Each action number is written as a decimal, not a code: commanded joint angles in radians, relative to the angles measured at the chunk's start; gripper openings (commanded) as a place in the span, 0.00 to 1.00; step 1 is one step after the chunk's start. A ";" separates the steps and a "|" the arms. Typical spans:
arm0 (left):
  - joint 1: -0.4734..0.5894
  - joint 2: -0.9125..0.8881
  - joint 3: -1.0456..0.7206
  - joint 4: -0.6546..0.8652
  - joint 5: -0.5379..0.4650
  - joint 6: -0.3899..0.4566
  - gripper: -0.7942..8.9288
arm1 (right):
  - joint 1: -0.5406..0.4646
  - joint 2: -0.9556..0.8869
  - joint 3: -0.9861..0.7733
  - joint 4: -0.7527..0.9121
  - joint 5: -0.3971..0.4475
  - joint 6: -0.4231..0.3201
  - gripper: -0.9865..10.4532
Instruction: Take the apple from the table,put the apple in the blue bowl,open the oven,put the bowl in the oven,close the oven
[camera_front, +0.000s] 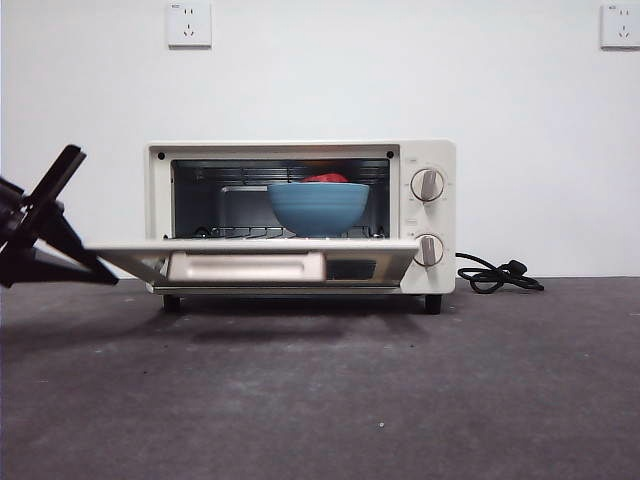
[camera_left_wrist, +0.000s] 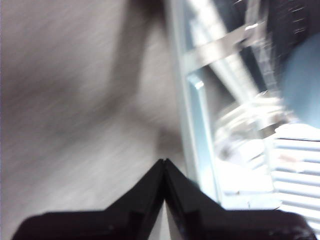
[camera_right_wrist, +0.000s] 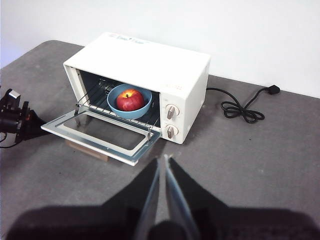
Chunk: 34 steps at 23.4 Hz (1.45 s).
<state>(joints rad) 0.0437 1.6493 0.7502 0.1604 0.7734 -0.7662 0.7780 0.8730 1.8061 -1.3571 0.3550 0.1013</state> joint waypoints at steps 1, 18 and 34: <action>-0.010 0.004 0.030 0.045 0.031 -0.069 0.07 | 0.002 -0.008 -0.007 -0.020 -0.018 0.013 0.11; -0.019 0.004 0.308 0.040 0.011 -0.114 0.07 | 0.002 -0.007 -0.007 -0.020 -0.041 0.039 0.11; -0.023 -0.003 0.331 -0.005 0.158 -0.082 0.07 | 0.002 -0.007 -0.007 -0.020 -0.031 0.045 0.11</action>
<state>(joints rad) 0.0231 1.6493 1.0813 0.1535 0.9138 -0.8719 0.7780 0.8696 1.8061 -1.3571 0.3191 0.1421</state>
